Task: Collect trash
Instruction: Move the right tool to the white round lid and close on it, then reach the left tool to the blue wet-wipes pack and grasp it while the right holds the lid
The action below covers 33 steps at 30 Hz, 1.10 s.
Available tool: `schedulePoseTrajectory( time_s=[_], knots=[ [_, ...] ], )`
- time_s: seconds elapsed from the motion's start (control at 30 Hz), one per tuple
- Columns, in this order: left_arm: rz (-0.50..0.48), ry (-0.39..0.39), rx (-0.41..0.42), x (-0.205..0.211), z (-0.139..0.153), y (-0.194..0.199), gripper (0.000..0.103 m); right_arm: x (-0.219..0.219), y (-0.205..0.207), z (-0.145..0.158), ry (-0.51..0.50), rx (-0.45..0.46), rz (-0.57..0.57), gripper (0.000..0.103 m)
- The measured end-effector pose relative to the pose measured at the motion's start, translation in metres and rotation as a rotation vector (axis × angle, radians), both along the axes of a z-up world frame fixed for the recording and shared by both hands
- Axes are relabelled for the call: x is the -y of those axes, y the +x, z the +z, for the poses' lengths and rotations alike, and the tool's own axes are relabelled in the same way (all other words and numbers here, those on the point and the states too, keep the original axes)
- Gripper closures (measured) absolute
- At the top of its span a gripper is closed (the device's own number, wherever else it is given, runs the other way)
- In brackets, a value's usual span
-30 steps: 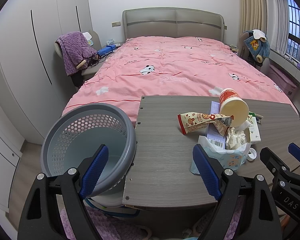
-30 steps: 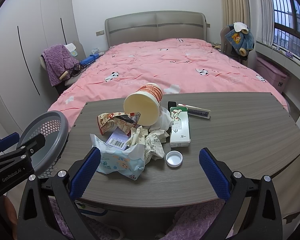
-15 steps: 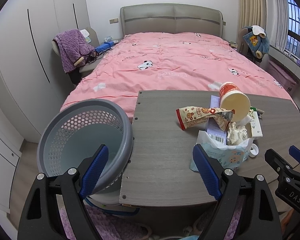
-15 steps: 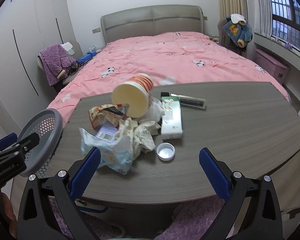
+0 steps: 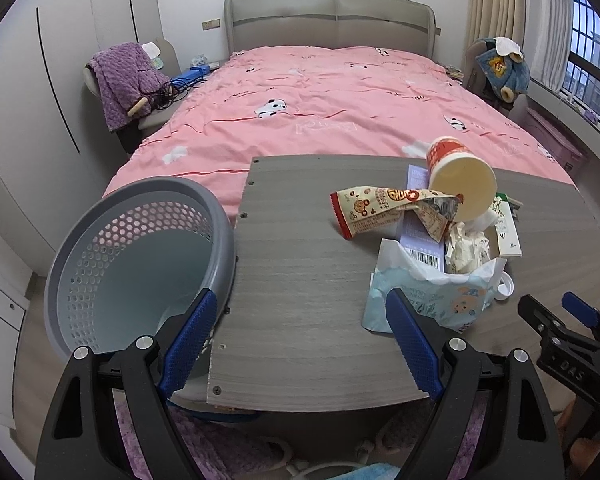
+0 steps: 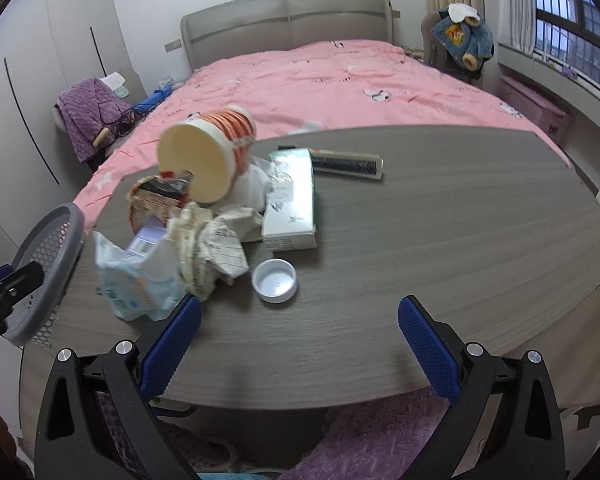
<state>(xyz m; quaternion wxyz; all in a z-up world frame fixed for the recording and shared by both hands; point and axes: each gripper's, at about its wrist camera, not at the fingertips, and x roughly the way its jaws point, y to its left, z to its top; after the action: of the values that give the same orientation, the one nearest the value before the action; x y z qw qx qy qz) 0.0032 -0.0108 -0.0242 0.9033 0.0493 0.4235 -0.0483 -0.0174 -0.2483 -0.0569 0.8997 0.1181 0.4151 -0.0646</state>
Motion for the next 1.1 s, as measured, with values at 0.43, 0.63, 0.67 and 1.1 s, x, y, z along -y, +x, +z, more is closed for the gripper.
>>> schedulePoseTrajectory(
  time_s=[0.43,0.63,0.67,1.1],
  knots=[
    [-0.003,0.005,-0.013,0.006,-0.009,0.004,0.021,-0.004,0.021,-0.02,-0.011,-0.035,0.044,0.027],
    [-0.001,0.006,-0.017,0.005,-0.011,0.005,0.021,-0.008,0.028,-0.022,-0.036,-0.023,0.055,0.033],
    [-0.001,0.005,-0.019,0.005,-0.011,0.005,0.021,-0.009,0.029,-0.023,-0.044,-0.019,0.06,0.035],
    [-0.023,-0.001,-0.021,0.01,-0.013,0.002,0.021,-0.011,0.024,-0.021,0.031,0.006,0.117,0.073]
  ],
)
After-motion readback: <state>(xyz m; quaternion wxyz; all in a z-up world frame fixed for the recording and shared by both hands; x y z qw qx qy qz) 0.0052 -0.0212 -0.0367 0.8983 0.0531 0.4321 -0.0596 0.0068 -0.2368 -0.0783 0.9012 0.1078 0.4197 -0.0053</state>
